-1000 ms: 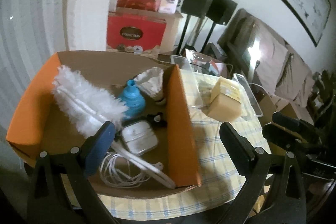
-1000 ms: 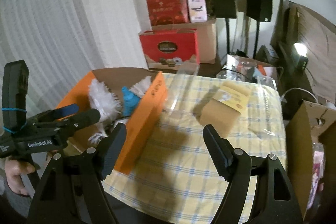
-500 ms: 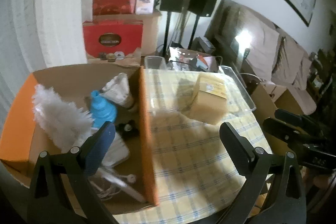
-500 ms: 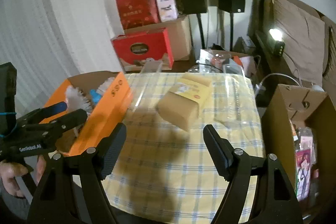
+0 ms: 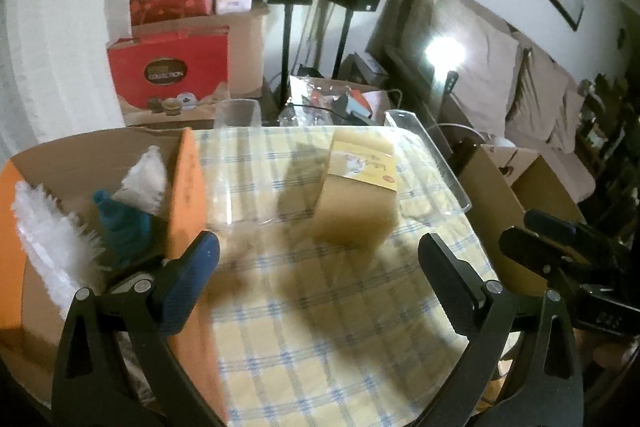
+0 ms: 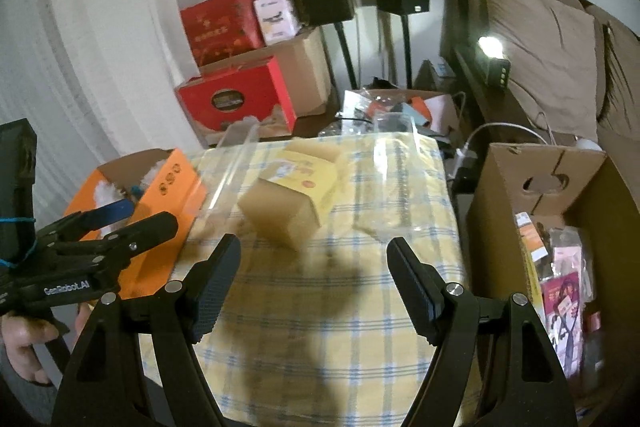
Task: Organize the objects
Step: 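Move both grippers away from the box toward the tan sponge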
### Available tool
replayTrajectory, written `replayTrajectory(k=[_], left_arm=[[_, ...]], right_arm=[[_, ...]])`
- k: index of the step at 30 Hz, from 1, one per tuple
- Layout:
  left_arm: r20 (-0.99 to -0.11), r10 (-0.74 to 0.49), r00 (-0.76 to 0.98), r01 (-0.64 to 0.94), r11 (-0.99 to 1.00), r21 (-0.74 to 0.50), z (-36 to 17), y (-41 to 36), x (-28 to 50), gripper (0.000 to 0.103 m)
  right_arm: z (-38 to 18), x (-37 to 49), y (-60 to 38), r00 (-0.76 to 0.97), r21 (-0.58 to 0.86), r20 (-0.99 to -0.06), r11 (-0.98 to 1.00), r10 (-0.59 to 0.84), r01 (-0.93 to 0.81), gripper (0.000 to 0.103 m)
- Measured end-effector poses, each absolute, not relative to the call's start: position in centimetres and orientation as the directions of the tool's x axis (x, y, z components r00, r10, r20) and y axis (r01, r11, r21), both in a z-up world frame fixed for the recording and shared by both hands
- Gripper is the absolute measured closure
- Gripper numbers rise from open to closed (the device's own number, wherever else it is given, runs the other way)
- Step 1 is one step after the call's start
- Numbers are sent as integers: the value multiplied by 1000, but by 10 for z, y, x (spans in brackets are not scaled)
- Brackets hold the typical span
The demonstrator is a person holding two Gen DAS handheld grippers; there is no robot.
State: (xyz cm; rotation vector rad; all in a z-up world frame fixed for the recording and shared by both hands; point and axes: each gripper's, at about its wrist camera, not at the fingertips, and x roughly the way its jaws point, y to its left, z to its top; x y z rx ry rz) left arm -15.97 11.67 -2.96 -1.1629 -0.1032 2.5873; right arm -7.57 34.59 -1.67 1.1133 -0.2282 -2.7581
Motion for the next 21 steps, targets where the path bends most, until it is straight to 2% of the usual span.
replayTrajectory(k=[21], left_arm=[[-773,269,-575,-271,-954,-130,-77,182,-224,4]], right_arm=[[-45,-115,388,-696,232,-698,-973,-168,2,26]])
